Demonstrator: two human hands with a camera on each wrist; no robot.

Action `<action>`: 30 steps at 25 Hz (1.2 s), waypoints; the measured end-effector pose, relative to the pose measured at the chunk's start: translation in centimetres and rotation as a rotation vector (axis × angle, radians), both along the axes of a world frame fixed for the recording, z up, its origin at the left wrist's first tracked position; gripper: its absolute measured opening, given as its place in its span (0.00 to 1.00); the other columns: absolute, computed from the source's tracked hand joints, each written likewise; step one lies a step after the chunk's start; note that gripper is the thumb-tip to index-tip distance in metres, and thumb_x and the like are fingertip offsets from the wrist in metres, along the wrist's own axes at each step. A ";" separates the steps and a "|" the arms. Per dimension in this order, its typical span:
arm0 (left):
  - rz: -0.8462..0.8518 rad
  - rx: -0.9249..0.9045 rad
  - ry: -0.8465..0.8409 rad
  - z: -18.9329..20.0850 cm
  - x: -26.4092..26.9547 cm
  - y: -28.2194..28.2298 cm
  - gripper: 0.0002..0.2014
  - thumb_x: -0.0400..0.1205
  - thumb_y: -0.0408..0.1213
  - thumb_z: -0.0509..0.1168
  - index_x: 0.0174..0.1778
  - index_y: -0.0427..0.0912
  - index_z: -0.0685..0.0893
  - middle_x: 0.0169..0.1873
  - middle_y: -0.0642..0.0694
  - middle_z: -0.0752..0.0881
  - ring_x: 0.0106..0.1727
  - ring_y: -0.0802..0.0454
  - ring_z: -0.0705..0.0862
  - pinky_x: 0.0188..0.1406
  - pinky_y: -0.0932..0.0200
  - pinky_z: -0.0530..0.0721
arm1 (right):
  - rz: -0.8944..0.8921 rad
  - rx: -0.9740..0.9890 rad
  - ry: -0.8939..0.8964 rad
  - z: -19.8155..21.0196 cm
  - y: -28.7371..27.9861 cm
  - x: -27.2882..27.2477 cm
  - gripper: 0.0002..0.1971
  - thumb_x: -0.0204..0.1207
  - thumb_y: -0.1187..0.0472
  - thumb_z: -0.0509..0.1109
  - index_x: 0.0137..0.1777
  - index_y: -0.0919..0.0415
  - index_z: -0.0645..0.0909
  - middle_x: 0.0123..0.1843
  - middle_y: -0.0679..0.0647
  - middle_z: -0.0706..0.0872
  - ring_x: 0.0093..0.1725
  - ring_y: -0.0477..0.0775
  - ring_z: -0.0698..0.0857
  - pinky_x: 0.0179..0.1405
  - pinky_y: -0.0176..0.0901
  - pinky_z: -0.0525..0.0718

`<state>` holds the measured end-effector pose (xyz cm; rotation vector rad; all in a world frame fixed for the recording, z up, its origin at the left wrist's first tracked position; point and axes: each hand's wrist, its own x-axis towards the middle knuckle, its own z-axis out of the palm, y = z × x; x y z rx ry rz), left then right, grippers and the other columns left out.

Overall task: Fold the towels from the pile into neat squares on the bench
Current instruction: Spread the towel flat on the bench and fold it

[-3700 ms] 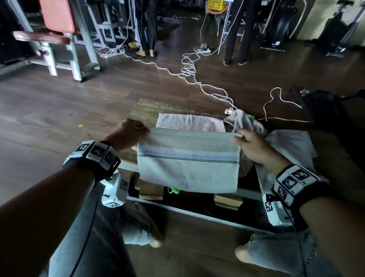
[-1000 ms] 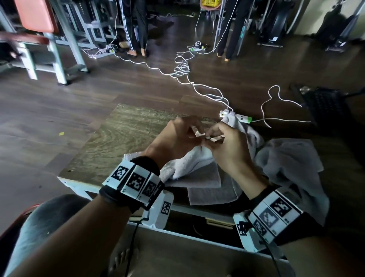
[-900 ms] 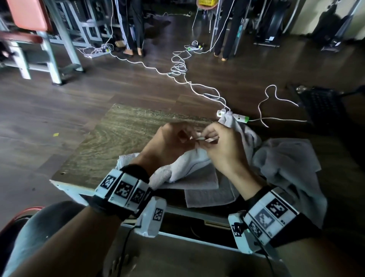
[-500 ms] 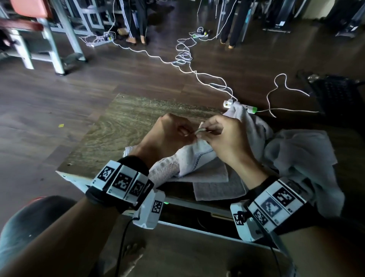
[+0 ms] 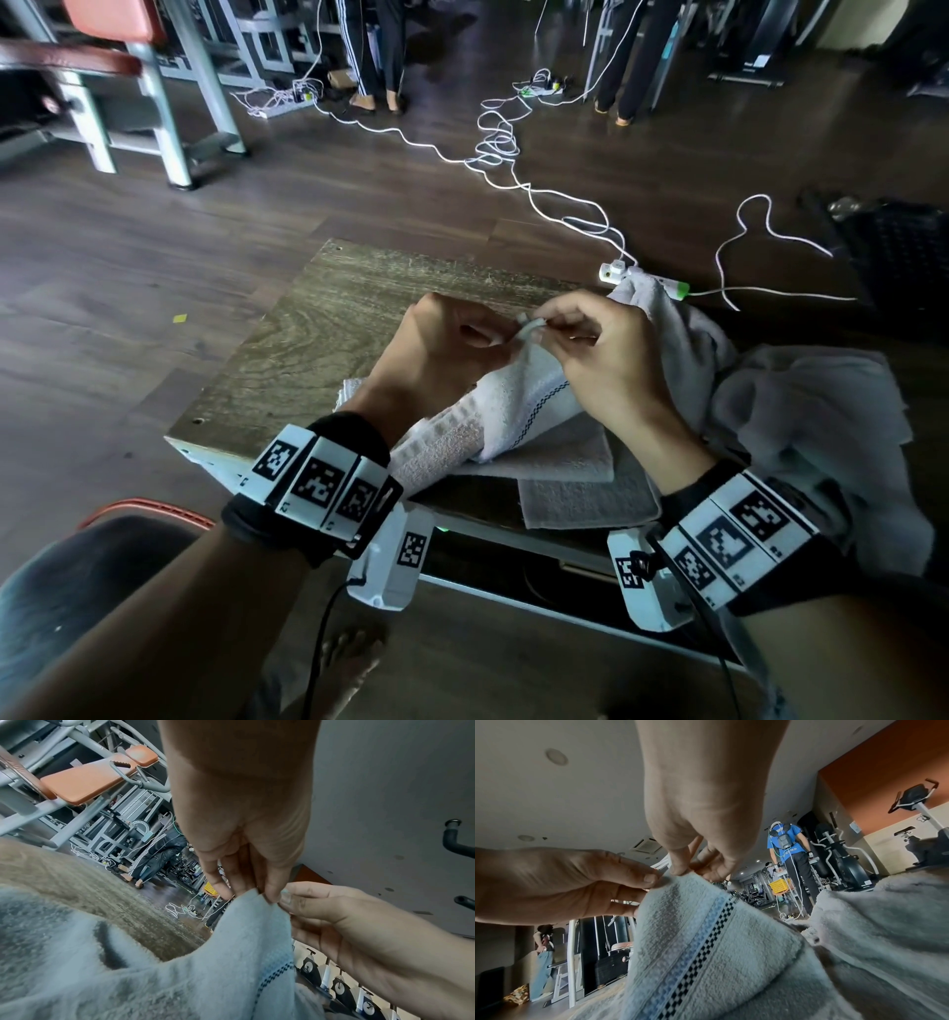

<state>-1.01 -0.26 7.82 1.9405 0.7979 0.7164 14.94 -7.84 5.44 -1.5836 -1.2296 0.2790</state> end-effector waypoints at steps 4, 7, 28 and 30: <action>-0.034 0.019 -0.007 -0.5 0.2 0.4 0.07 0.74 0.33 0.77 0.47 0.42 0.91 0.39 0.51 0.92 0.36 0.64 0.89 0.29 0.75 0.80 | 0.000 0.000 0.032 -0.2 0.0 -0.1 0.11 0.68 0.67 0.82 0.45 0.52 0.87 0.38 0.41 0.88 0.40 0.39 0.87 0.44 0.33 0.84; -0.041 0.009 -0.037 -0.7 0.3 0.4 0.07 0.74 0.31 0.77 0.46 0.41 0.91 0.38 0.49 0.92 0.37 0.61 0.90 0.32 0.73 0.82 | 0.000 -0.006 0.061 -0.3 -0.1 0.0 0.12 0.67 0.65 0.83 0.39 0.47 0.86 0.37 0.45 0.90 0.40 0.47 0.89 0.45 0.44 0.88; -0.072 0.164 -0.082 -1.5 0.6 0.4 0.07 0.73 0.31 0.77 0.42 0.38 0.85 0.37 0.47 0.90 0.40 0.53 0.90 0.46 0.51 0.89 | 0.087 -0.116 0.005 -0.6 -0.3 0.1 0.04 0.79 0.63 0.73 0.51 0.56 0.85 0.48 0.44 0.89 0.50 0.44 0.87 0.54 0.44 0.87; -0.061 0.209 -0.077 -1.6 0.6 0.3 0.07 0.72 0.35 0.78 0.38 0.40 0.86 0.35 0.47 0.90 0.38 0.53 0.89 0.44 0.51 0.89 | 0.077 -0.077 0.016 -0.6 -0.3 0.0 0.03 0.79 0.64 0.73 0.50 0.57 0.86 0.47 0.45 0.89 0.48 0.44 0.87 0.52 0.43 0.87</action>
